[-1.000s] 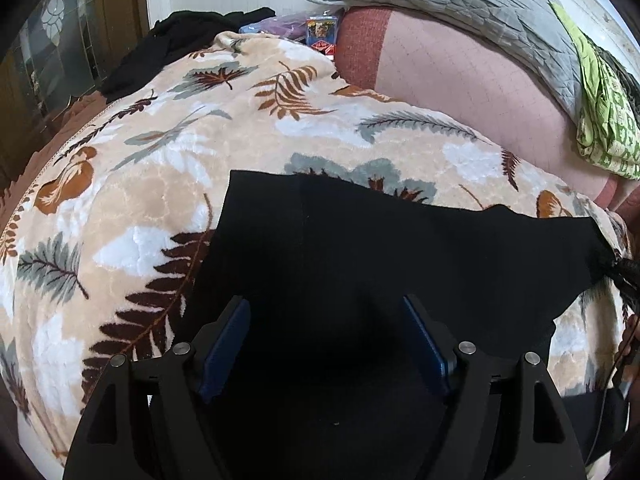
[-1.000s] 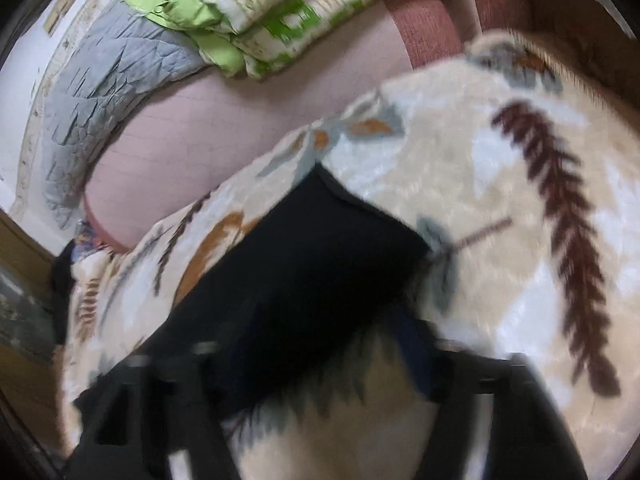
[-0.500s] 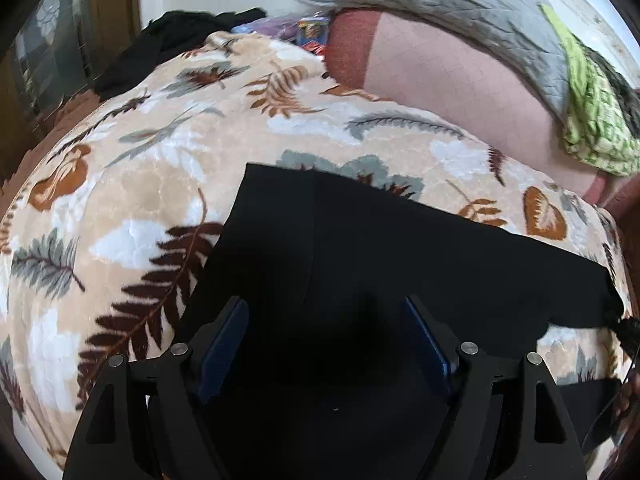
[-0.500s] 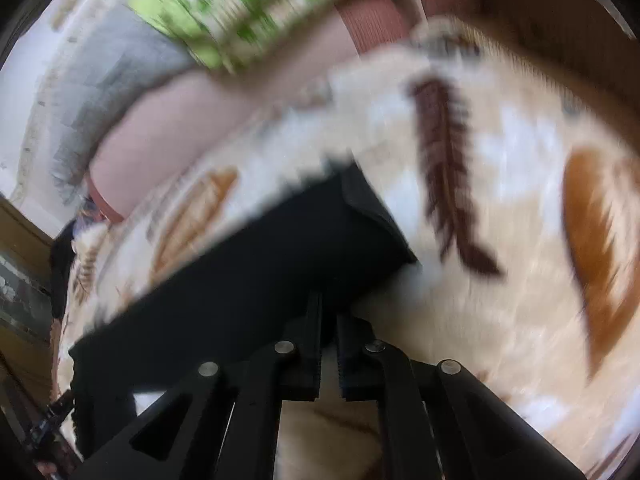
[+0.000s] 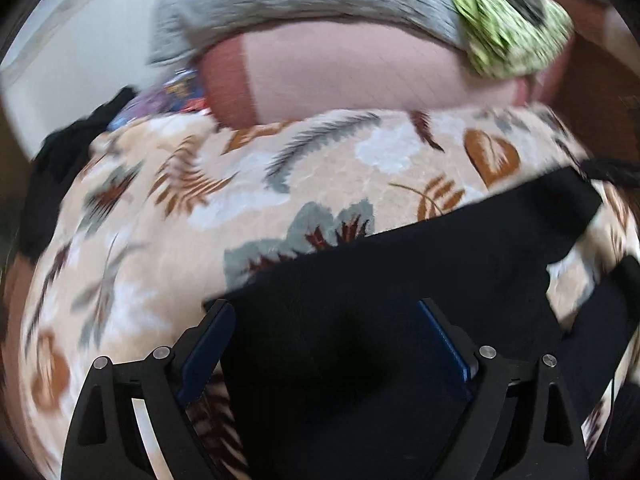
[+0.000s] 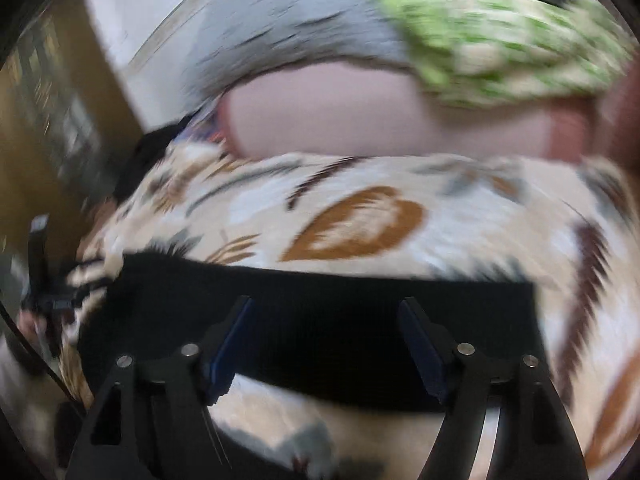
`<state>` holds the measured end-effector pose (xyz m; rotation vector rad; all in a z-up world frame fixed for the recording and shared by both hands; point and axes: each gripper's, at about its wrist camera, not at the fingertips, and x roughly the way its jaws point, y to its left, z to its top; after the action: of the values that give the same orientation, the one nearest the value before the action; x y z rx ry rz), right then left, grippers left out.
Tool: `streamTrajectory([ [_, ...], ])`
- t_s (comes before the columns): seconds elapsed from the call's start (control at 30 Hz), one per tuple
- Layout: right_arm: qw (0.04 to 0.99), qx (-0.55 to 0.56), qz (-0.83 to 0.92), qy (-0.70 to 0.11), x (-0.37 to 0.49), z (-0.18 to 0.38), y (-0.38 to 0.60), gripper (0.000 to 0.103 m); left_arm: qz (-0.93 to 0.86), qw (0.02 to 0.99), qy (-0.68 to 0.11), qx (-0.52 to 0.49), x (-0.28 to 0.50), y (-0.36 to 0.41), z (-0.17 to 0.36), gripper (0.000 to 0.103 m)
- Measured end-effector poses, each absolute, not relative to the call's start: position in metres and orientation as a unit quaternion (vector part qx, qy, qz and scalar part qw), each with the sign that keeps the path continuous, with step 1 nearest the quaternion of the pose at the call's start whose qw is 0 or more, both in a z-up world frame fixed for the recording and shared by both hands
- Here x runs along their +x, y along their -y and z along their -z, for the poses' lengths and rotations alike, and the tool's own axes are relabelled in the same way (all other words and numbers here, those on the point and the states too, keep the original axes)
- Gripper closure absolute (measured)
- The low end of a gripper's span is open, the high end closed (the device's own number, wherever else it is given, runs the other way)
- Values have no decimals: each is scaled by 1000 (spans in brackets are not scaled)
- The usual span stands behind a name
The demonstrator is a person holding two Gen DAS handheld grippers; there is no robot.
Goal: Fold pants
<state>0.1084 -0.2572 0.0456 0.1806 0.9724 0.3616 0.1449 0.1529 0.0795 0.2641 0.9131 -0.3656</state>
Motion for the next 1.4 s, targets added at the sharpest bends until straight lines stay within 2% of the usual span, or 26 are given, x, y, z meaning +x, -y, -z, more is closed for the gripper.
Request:
streamTrajectory([
  [0.2, 829, -53, -226, -509, 157, -10, 208, 28, 206, 851, -422, 236, 192, -147, -58, 11],
  [0.37, 797, -107, -240, -544, 179, 24, 193, 28, 237, 813, -463, 262, 231, -135, -18, 9],
  [0.43, 791, -107, -237, -554, 181, 36, 189, 30, 238, 814, -471, 240, 243, -132, -9, 8],
  [0.47, 795, -105, -237, -548, 179, 35, 188, 37, 239, 816, -474, 227, 247, -131, -8, 13],
  [0.5, 798, -101, -247, -540, 175, 32, 187, 50, 247, 811, -486, 215, 250, -129, -7, 28],
  [0.53, 799, -98, -258, -534, 170, 28, 184, 83, 258, 807, -489, 206, 249, -128, -8, 39],
  [0.57, 802, -106, -251, -532, 166, 25, 182, 97, 268, 805, -490, 200, 246, -126, -9, 60],
  [0.6, 806, -120, -240, -527, 160, 22, 178, 97, 269, 806, -485, 209, 239, -120, -11, 79],
  [0.67, 819, -148, -221, -508, 145, 10, 170, 99, 244, 812, -476, 235, 228, -112, -14, 97],
  [0.77, 845, -143, -197, -476, 124, -23, 177, 100, 234, 824, -459, 237, 206, -109, -32, 98],
  [0.87, 870, -126, -176, -442, 93, -63, 189, 103, 237, 845, -427, 217, 166, -116, -71, 98],
  [1.03, 897, -53, -173, -404, 19, -115, 220, 103, 271, 860, -388, 193, 77, -131, -114, 98],
  [1.2, 889, -45, -166, -424, -12, -109, 227, 101, 294, 854, -391, 181, 14, -129, -108, 98],
  [1.23, 883, -32, -169, -436, -9, -104, 230, 95, 294, 853, -393, 179, 7, -128, -103, 98],
  [1.27, 878, -17, -172, -446, -7, -100, 230, 77, 294, 852, -396, 176, 2, -129, -99, 98],
  [1.3, 874, -6, -173, -454, -5, -95, 231, 64, 293, 852, -397, 174, -1, -131, -96, 98],
  [1.33, 868, 9, -175, -464, -1, -89, 230, 40, 289, 853, -398, 172, -4, -132, -92, 98],
  [1.37, 861, 30, -178, -475, 3, -83, 229, 36, 286, 854, -400, 170, -6, -133, -91, 98],
  [1.4, 855, 57, -178, -484, 6, -78, 230, 37, 285, 853, -404, 165, -8, -135, -88, 98],
])
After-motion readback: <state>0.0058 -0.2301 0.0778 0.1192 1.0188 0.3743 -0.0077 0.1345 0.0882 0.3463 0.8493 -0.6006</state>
